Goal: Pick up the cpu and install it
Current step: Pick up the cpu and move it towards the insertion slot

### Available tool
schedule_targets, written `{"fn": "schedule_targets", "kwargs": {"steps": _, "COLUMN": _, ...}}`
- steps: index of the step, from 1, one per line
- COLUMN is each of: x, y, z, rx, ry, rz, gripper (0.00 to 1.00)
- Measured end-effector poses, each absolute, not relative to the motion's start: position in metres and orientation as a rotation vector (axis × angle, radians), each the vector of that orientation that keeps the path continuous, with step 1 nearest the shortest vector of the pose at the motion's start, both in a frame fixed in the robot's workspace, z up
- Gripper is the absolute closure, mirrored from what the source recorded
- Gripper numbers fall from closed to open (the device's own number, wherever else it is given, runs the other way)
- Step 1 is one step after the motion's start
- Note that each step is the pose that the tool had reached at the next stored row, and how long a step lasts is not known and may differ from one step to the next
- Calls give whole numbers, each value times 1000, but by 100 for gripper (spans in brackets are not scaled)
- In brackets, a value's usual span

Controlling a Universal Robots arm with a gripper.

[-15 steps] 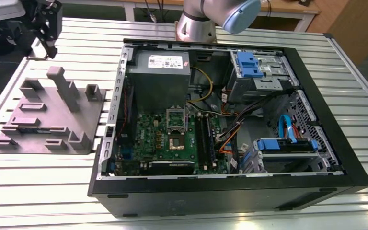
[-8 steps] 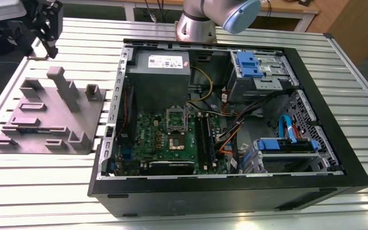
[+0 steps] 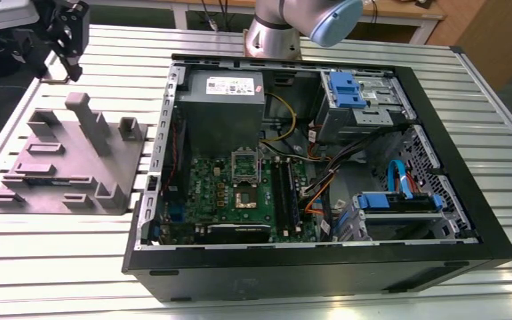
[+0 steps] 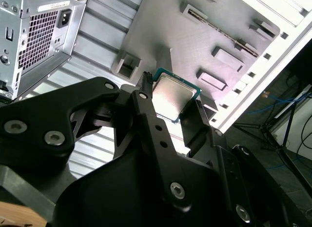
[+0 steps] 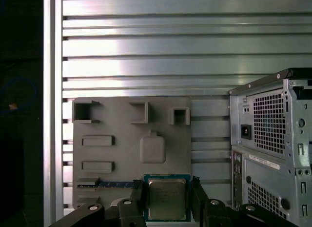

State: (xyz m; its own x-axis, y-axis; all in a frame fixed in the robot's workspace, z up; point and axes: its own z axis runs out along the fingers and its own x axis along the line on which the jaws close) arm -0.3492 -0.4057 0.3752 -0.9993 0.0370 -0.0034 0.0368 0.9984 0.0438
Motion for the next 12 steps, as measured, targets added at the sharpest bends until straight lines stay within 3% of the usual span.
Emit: {"fn": "schedule_targets", "kwargs": {"steps": 12, "x": -345, "y": -406, "z": 375, "rx": 58, "ry": 3136, "rz": 69, "gripper": 53}}
